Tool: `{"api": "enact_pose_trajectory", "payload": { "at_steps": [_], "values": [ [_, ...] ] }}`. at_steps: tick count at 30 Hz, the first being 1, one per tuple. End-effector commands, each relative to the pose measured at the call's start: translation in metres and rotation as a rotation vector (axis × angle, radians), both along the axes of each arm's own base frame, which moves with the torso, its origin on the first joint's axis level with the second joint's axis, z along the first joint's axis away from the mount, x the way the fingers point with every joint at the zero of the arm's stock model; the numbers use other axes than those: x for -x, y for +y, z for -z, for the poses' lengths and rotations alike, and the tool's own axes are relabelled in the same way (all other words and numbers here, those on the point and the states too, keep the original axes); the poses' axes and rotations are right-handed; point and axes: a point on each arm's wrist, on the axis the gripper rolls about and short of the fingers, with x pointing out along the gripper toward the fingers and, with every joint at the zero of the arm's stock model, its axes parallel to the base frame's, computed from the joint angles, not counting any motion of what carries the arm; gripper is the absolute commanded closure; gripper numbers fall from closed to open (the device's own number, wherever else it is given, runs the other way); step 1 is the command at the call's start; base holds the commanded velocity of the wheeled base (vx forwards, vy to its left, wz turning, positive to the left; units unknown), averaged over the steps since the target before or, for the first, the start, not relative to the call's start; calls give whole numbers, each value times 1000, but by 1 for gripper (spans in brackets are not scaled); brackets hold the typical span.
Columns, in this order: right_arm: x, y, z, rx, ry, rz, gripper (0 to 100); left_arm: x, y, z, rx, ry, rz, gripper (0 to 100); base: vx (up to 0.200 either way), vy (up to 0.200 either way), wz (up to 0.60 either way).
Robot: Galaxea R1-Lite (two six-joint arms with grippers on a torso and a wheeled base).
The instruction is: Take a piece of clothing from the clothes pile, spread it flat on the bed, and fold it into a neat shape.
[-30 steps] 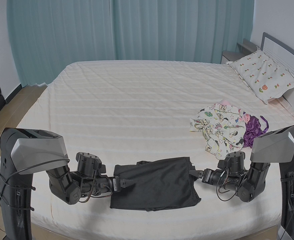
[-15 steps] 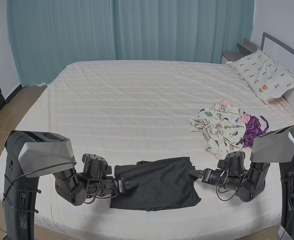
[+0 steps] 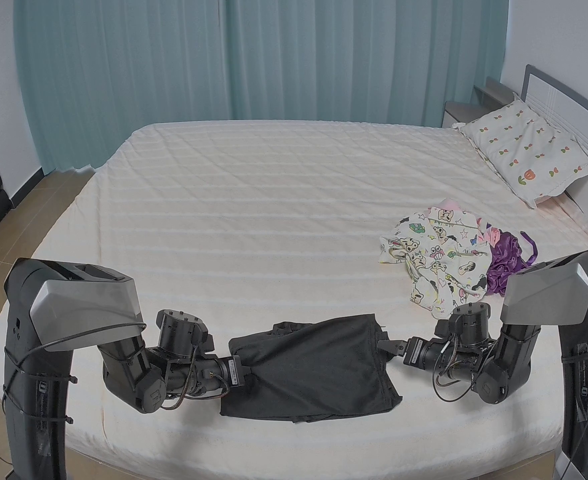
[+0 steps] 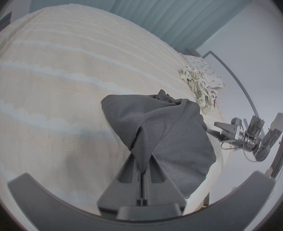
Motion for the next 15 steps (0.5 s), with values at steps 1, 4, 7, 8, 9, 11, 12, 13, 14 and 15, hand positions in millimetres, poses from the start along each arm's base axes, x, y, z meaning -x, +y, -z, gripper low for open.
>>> {"api": "enact_pose_trajectory", "payload": {
  "at_steps": [1,4,7,8,9,11,12,13,14,15],
  "values": [
    [0,0,1,-1,2,0,0,-1,2,-8,29,-3,-30,100,0,0,0],
    [0,0,1,0,4,0,0,-4,9,-9,36,2,-57,100,0,0,0],
    [0,0,1,-1,2,0,0,-3,12,-11,38,2,-66,100,0,0,0],
    [0,0,1,-1,2,0,0,-2,14,-12,38,4,-71,100,0,0,0],
    [0,0,1,-1,2,0,0,-2,16,-13,37,5,-74,100,0,200,0],
    [0,0,1,-1,1,0,0,0,17,-15,39,5,-77,100,0,200,0],
    [0,0,1,-1,1,0,0,1,18,-17,39,3,-80,100,0,200,0],
    [-1,0,0,-2,-1,0,0,2,19,-18,39,4,-81,100,0,200,0],
    [-1,0,0,-2,-1,0,0,4,21,-20,42,6,-87,100,0,200,0],
    [-1,0,0,-2,-1,0,0,5,23,-21,46,11,-90,100,0,200,0]
  ]
}}
